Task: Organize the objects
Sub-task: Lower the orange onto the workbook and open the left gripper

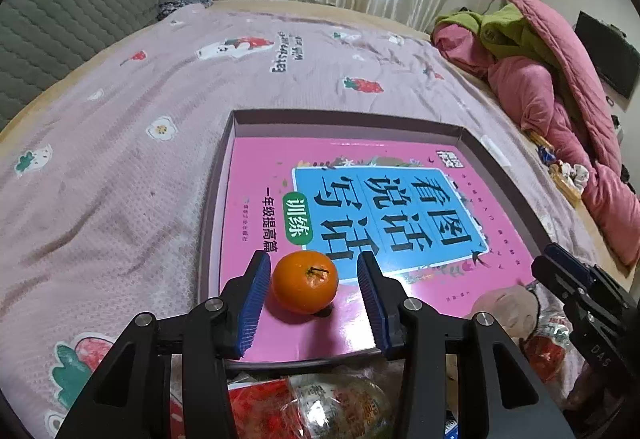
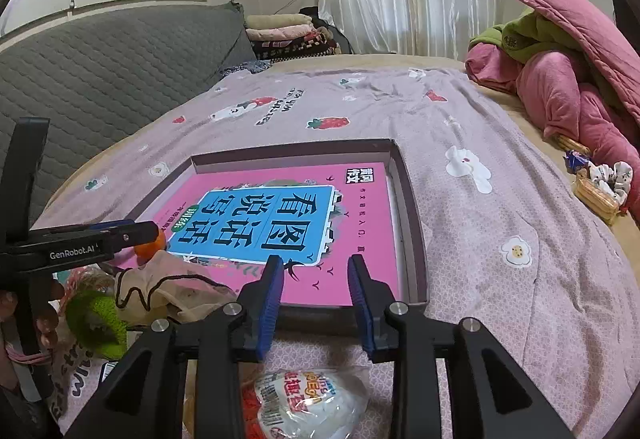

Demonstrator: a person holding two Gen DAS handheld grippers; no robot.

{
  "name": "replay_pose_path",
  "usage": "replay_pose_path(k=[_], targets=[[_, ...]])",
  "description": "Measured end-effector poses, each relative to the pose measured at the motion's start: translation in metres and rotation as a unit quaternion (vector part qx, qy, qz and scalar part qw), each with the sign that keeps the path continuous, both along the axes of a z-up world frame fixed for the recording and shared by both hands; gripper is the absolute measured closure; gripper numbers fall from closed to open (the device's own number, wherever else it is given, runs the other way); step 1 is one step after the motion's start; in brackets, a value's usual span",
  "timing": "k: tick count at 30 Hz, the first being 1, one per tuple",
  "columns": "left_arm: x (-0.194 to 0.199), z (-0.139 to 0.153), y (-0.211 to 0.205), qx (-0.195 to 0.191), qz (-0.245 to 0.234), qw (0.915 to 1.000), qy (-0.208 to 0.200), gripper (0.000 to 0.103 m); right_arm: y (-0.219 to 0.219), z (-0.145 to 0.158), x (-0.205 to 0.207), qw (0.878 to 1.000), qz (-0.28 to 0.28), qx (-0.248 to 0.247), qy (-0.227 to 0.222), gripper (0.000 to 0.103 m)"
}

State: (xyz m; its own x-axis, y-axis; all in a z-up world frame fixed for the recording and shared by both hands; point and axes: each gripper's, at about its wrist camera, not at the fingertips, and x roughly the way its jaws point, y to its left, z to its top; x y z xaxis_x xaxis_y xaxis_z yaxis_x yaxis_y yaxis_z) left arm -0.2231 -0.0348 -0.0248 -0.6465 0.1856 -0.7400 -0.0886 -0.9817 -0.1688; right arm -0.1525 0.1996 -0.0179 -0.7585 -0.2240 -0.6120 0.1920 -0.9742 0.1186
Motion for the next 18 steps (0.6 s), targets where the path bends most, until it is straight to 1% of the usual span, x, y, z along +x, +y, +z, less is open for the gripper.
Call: replay_pose_path(k=[2, 4, 9, 12, 14, 16, 18], targets=[[0.003, 0.004, -0.001, 0.003, 0.000, 1.0000, 0.006, 0.055, 0.000, 0.002, 0.000, 1.000, 0.001, 0.000, 0.003, 0.063], [0.006, 0.009, -0.003, 0.004, 0.003, 0.9999, 0.013, 0.051, 0.001, 0.003, 0.001, 1.000, 0.002, -0.002, 0.005, 0.062], [0.015, 0.019, -0.009, 0.008, 0.010, 0.9994, 0.031, 0.050, 0.003, 0.008, 0.004, 1.000, 0.005, -0.007, 0.012, 0.056], [0.025, 0.026, -0.011, -0.001, 0.015, 0.9986, 0.050, 0.049, 0.005, 0.010, 0.006, 1.000, 0.007, -0.014, 0.015, 0.053], [0.031, 0.030, -0.012, -0.001, 0.017, 0.9982, 0.058, 0.047, 0.006, 0.012, 0.008, 1.000, 0.006, -0.018, 0.016, 0.048], [0.038, 0.032, -0.011, -0.003, 0.015, 0.9978, 0.065, 0.043, 0.009, 0.013, 0.009, 1.000, 0.006, -0.023, 0.016, 0.046], [0.043, 0.034, -0.009, -0.010, 0.016, 0.9972, 0.072, 0.043, 0.010, 0.016, 0.012, 0.999, 0.006, -0.025, 0.019, 0.044]])
